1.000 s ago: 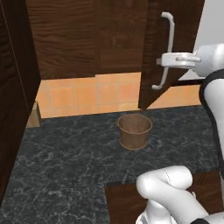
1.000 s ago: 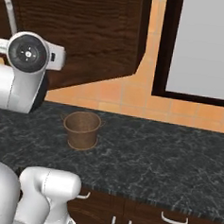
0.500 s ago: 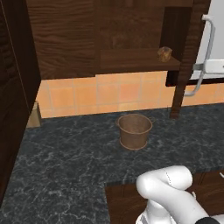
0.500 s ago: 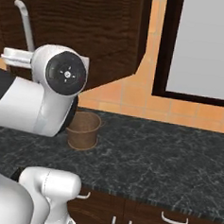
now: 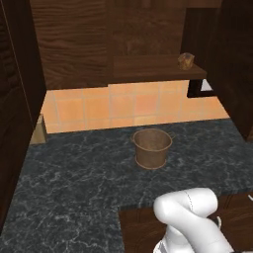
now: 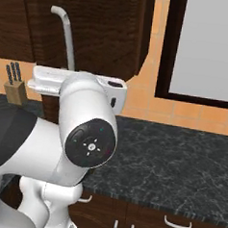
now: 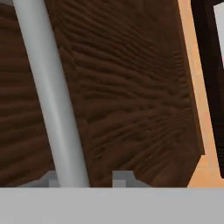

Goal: Open the cabinet, pick up the bread from the cabinet and place it in the basket. Then move the basket to the dining counter.

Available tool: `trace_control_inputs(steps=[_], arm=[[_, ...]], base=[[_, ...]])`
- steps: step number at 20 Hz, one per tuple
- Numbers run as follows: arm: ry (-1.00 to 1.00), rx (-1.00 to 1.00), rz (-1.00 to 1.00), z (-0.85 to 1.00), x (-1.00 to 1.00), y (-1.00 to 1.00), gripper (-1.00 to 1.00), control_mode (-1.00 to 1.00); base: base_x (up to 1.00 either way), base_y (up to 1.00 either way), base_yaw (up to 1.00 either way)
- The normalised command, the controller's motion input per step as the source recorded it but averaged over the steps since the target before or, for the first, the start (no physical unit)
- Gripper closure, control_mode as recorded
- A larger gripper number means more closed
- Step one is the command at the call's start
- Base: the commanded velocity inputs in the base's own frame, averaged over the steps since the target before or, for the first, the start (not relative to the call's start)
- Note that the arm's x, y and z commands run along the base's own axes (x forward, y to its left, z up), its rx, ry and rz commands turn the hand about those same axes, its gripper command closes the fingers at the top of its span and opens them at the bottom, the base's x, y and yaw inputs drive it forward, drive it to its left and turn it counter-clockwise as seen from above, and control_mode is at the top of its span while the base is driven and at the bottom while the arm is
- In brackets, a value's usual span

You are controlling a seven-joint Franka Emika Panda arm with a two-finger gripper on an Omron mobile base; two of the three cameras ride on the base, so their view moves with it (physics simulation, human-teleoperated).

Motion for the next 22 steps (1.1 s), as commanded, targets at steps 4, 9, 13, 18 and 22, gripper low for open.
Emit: trace_control_inputs(steps=[4, 9, 13, 18, 22], arm=[[-0.02, 0.01, -0.34, -0.18, 0.29, -1.00, 1.00, -1.00], [0.15, 0.04, -0.29, 0.00, 0.83, -1.00, 1.00, -1.00], [0.19, 0.05, -0.24, -0.02, 0.87, -1.00, 1.00, -1.00], [0.02, 0.03, -0.24, 0.00, -0.40, -0.64, 1.00, -1.00], [-0.08, 0.00, -0.14, 0.30, -0.98, 0.08, 1.00, -1.00]], base=[[0.00, 0.00, 0.00], [0.00, 0.00, 0.00], [0.00, 0.00, 0.00], [0.00, 0.00, 0.00], [0.00, 0.00, 0.00]])
